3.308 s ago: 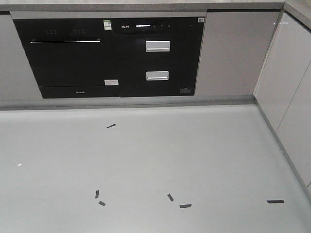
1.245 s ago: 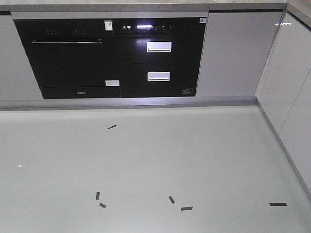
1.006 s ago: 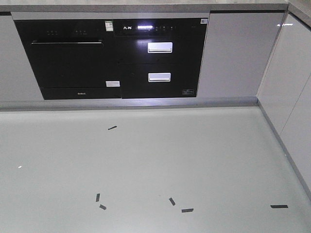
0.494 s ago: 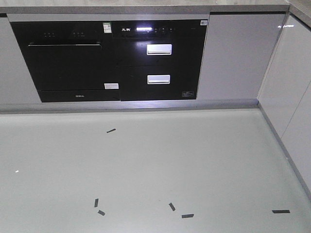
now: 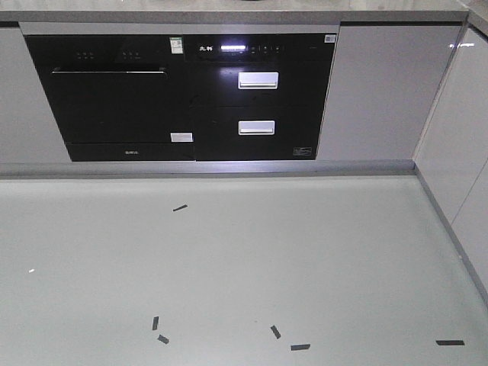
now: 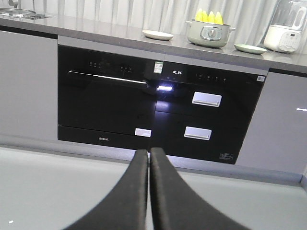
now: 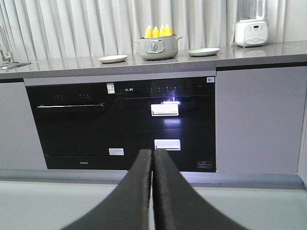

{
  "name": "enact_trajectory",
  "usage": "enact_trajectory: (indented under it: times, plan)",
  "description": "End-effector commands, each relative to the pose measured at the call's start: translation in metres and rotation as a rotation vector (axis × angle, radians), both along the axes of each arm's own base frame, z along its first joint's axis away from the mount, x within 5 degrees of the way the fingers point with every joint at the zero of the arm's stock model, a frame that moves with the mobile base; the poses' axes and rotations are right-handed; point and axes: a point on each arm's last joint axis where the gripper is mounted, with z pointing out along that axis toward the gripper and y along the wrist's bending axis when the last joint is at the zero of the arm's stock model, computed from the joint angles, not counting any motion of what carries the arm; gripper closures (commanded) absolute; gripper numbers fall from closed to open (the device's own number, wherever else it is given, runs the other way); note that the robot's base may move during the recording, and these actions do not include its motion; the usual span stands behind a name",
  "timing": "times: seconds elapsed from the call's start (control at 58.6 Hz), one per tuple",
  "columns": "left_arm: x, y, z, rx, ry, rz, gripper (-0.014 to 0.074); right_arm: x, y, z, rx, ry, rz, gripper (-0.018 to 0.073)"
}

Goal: Distribute corn equally

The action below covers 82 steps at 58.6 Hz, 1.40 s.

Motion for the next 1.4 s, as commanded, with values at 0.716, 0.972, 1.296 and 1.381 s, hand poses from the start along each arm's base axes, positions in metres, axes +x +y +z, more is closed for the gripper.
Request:
enact_trajectory:
  times: [0.716,0.972,1.296,1.381]
  plan:
    - [-0.0004,0.0001,0.0039,0.0,-0.081,0.002,0.0603,-0.0003,-0.0002,0.0033,-0.006,-0.071,-0.005,0.0565]
    - [-0.0004,0.0001,0.0039,0.0,-0.081,0.002,0.0603,-0.0003,-0.0002,0.0033,-0.006,-0.071,-0.005,0.0565]
    - [-0.0004,0.0001,0.0039,0.0,-0.081,0.002,0.0603,-0.0003,-0.0002,0.0033,-0.006,-0.071,-0.005,0.0565]
    - [-0.0004,0.0001,0.0039,0.0,-0.081,0.002,0.0603,-0.0003,-0.0002,0.0033,-0.006,-0.071,-0.005,0.0565]
